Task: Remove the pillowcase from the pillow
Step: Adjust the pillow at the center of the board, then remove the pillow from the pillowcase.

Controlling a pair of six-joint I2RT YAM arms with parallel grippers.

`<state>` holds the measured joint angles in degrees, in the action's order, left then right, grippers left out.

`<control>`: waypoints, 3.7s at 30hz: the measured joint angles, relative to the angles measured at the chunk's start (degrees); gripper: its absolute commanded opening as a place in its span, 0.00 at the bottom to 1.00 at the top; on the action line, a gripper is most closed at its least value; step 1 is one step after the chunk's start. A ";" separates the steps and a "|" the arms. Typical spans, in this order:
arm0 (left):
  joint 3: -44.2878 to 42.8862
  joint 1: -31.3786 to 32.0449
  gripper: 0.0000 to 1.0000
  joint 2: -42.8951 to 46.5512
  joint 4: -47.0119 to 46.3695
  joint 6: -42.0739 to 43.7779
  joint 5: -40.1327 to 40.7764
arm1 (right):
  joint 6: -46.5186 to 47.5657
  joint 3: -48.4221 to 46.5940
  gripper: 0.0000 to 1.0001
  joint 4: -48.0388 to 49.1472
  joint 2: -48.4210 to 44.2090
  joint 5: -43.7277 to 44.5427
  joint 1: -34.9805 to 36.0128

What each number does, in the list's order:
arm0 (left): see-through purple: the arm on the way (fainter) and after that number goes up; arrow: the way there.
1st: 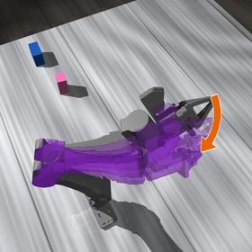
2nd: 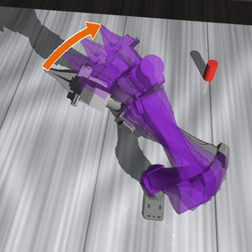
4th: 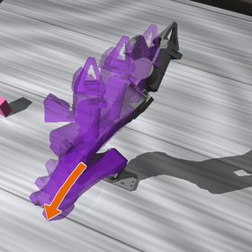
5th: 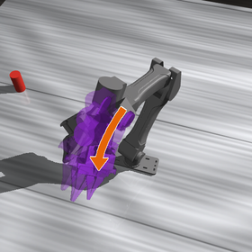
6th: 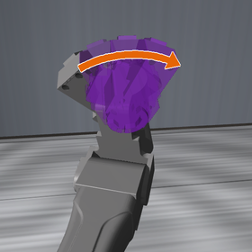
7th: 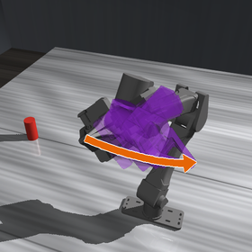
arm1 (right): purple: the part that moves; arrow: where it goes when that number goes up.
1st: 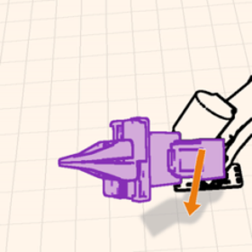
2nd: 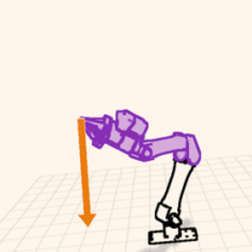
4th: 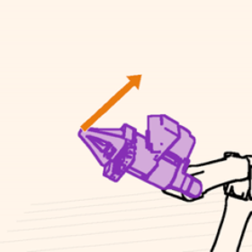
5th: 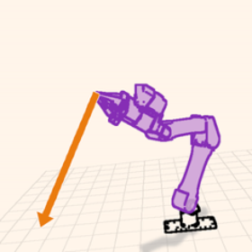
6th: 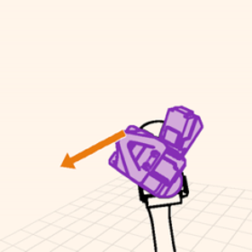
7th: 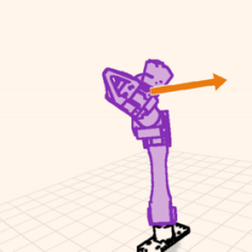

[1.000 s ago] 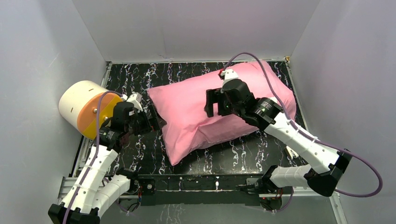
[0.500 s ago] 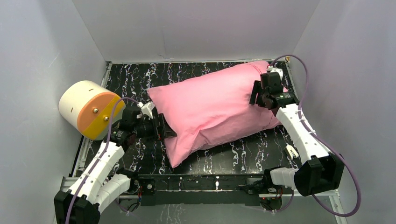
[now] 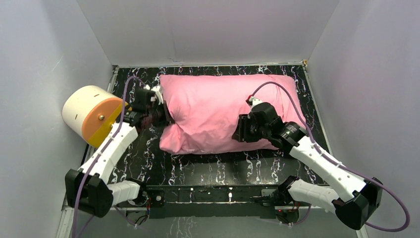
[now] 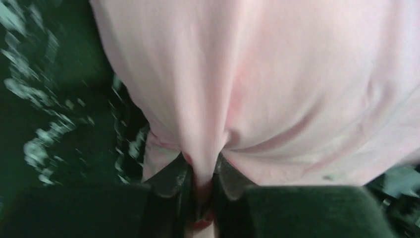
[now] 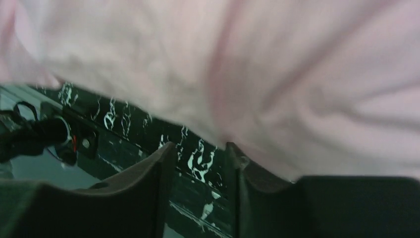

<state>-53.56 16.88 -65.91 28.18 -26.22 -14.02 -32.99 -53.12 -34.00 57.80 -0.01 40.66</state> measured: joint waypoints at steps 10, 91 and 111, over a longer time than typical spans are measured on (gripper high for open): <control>-27.39 -2.86 0.98 -14.21 4.48 10.60 18.38 | 4.57 -16.72 0.96 -9.73 -6.60 22.10 0.81; -32.33 36.37 0.00 -32.74 -1.01 8.22 24.74 | -0.33 -6.21 0.12 -16.39 0.76 8.85 -29.14; -26.67 41.31 0.81 -21.75 -9.92 11.58 17.70 | 2.38 -4.83 0.05 -14.38 -1.57 -0.59 -30.01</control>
<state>-80.23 58.19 -87.66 18.26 -14.63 3.68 -30.61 -57.95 -48.38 56.23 -0.60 10.66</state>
